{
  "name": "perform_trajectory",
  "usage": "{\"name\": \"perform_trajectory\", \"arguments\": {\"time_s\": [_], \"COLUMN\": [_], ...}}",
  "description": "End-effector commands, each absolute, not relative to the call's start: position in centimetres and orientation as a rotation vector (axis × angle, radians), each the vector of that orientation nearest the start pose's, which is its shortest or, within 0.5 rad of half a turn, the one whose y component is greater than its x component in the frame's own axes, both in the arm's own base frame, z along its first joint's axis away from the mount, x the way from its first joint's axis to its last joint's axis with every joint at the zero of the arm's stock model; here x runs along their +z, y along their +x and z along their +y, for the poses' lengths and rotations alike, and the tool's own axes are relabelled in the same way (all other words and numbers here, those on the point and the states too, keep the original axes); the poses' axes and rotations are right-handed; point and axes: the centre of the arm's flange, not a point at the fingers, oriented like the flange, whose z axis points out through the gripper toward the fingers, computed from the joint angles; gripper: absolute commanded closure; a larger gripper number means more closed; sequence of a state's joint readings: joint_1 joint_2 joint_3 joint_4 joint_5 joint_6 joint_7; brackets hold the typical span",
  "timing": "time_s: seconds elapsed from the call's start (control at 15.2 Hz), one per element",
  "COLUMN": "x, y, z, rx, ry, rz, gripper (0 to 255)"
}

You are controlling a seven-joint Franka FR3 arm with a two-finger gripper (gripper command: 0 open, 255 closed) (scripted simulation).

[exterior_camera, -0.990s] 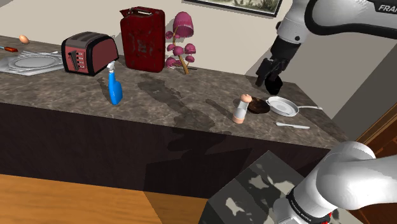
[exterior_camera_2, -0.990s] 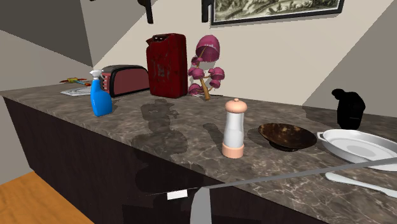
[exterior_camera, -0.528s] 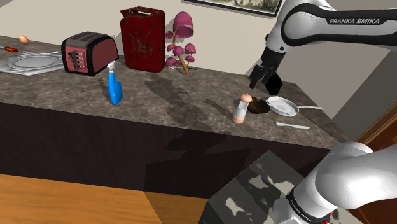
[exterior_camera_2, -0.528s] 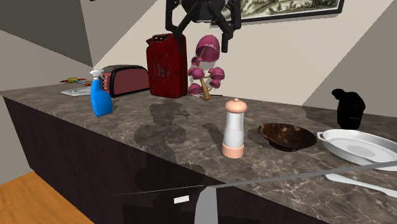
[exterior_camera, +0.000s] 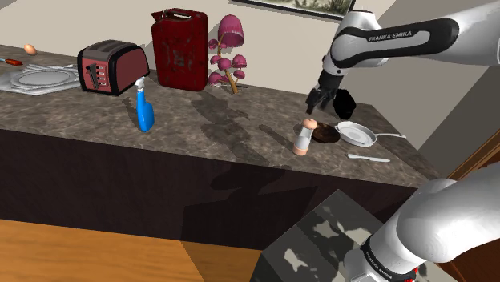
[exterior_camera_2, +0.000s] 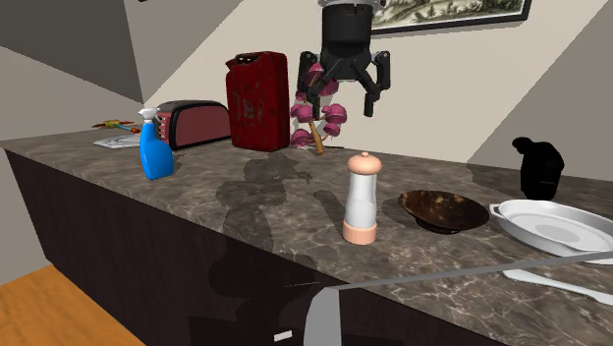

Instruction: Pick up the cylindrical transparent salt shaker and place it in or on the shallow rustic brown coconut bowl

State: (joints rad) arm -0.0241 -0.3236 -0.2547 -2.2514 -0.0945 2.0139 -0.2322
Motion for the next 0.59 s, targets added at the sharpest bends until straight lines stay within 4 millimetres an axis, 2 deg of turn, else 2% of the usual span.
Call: {"name": "perform_trajectory", "arguments": {"time_s": [0.0, 0.33, 0.53], "x": [47.9, 44.0, 42.4], "y": [45.8, 49.6, 50.2], "z": [-15.8, -19.8, -20.4], "rx": [-0.107, -0.082, -0.078], "ry": [-3.164, -3.157, -3.156], "rz": [-0.005, -0.018, -0.02], "gripper": [0, 0, 0]}}
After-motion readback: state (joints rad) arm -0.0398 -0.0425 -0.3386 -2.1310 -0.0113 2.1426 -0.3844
